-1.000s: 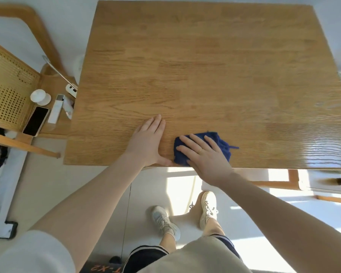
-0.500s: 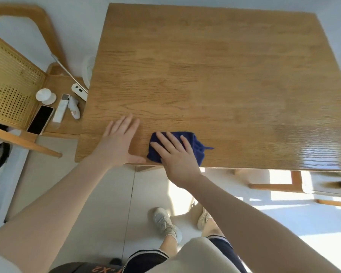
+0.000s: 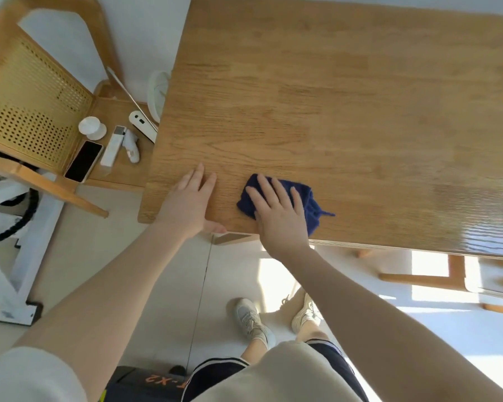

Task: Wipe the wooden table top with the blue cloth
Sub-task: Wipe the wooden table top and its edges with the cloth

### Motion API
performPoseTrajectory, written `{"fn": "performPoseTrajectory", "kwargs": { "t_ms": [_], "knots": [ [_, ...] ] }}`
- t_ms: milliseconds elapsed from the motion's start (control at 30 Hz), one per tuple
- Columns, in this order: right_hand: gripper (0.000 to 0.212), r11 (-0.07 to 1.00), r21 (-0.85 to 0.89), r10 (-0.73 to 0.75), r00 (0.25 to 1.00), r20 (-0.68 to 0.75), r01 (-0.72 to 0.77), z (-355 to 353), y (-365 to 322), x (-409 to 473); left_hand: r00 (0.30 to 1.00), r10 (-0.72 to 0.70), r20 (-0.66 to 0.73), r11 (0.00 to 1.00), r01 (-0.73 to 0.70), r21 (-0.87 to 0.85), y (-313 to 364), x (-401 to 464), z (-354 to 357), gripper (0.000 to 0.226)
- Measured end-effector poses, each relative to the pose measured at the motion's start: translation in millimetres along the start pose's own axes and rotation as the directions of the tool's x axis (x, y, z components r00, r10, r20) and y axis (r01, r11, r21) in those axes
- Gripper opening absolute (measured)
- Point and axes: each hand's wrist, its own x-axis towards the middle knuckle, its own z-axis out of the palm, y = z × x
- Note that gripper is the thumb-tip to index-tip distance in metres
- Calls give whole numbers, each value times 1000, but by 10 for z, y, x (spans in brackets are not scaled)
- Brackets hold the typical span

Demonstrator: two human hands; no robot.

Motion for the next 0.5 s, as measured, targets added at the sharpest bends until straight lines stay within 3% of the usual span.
{"fn": "performPoseTrajectory", "kwargs": {
  "t_ms": [67,200,400,500],
  "knots": [
    [53,995,9,-103,994,44,102,58,-63,-180,1000,0,-8,1000,0,-8,0,3,-5,120],
    [44,990,17,-140,989,45,140,6,48,100,1000,-7,-3,1000,7,-22,2,26,-18,119],
    [45,992,44,115,992,45,-117,-153,185,901,1000,2,-5,999,-3,-32,-53,33,59,121],
    [45,996,24,79,996,50,-80,-127,147,871,1000,-7,14,997,8,-74,-53,23,48,122]
  ]
}}
